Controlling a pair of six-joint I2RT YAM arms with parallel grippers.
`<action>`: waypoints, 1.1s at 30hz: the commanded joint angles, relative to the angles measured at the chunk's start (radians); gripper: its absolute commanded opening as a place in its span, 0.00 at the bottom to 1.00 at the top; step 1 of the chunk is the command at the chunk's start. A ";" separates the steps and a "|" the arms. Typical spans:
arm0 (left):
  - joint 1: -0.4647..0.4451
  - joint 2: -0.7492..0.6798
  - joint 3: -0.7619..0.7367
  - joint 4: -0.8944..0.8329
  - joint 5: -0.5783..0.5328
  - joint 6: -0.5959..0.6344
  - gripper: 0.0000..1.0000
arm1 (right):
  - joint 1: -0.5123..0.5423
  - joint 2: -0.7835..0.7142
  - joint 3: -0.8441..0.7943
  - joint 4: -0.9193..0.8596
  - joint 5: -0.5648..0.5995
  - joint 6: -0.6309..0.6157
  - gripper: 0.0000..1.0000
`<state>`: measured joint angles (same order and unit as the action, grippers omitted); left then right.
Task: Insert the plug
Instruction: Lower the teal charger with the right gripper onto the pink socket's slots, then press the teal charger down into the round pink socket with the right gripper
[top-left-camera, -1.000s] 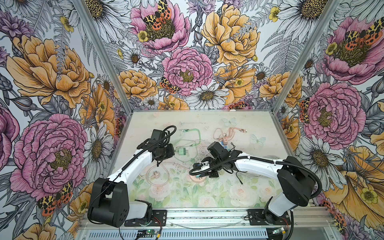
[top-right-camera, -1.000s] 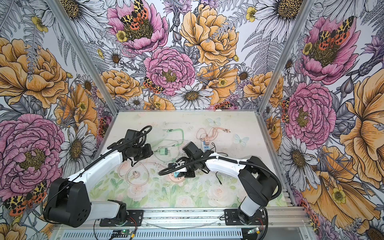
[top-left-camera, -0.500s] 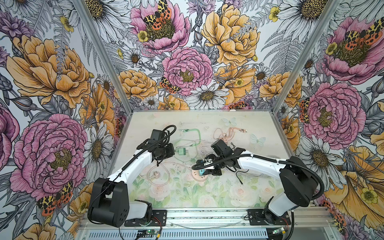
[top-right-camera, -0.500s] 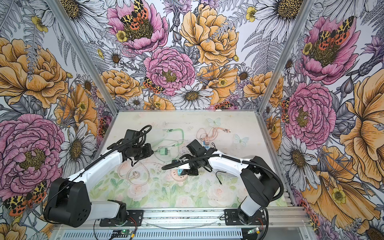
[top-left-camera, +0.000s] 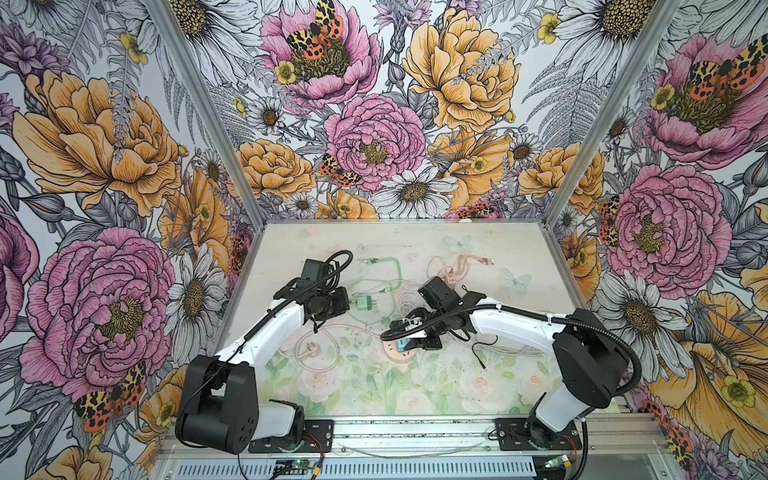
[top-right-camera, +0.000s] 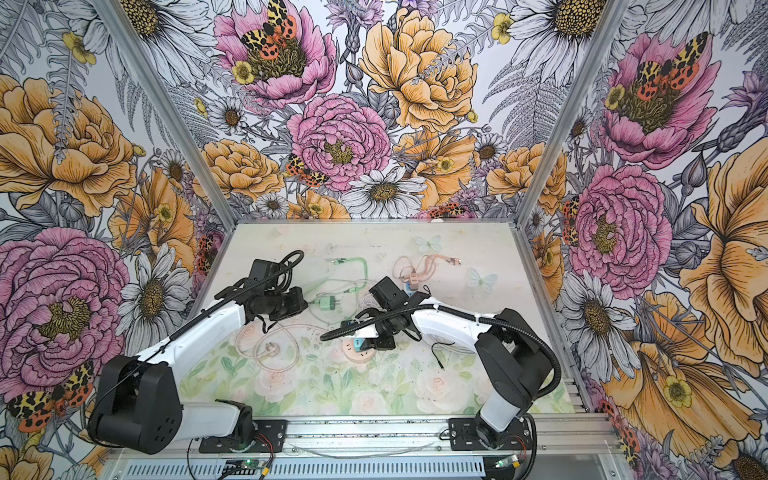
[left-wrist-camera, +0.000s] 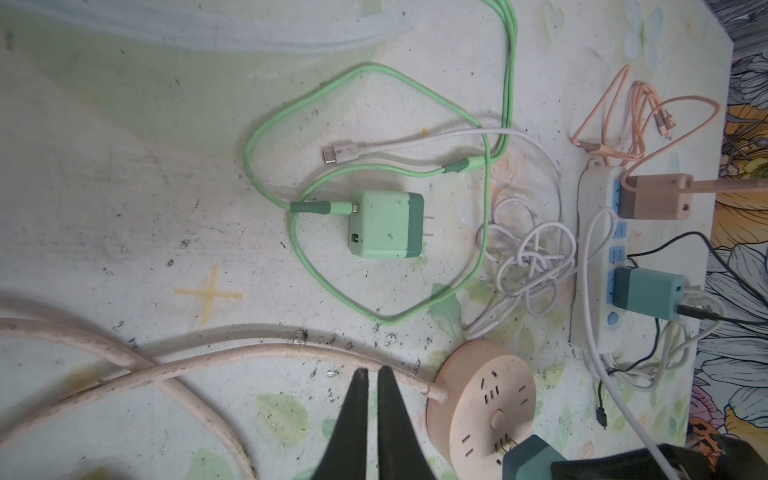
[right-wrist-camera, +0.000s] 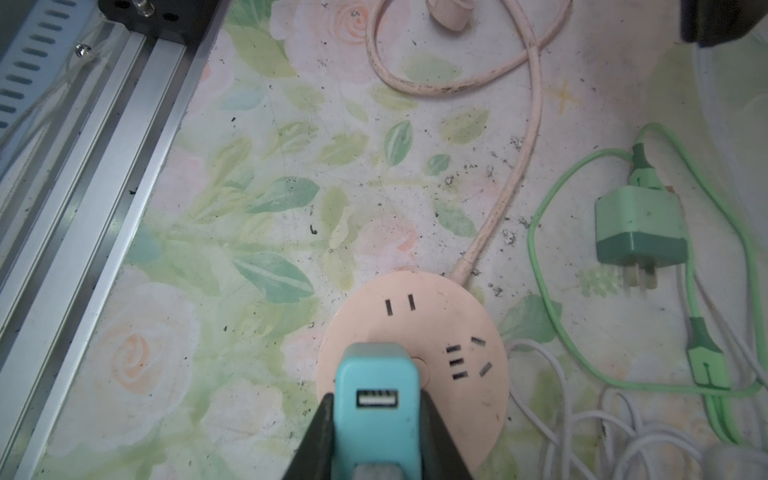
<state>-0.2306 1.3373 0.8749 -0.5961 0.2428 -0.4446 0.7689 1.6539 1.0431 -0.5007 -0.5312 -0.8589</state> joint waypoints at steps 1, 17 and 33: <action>0.009 0.004 -0.006 0.024 0.023 0.018 0.10 | 0.009 0.075 0.008 -0.092 0.129 -0.069 0.00; 0.010 -0.019 -0.012 0.039 0.074 0.018 0.09 | 0.125 0.158 0.017 -0.174 0.117 -0.080 0.00; 0.009 -0.060 -0.030 0.039 0.085 -0.011 0.08 | 0.147 0.164 -0.072 -0.135 -0.100 0.060 0.00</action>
<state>-0.2306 1.3052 0.8597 -0.5819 0.3084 -0.4458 0.8864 1.7351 1.0500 -0.5049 -0.6655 -0.8227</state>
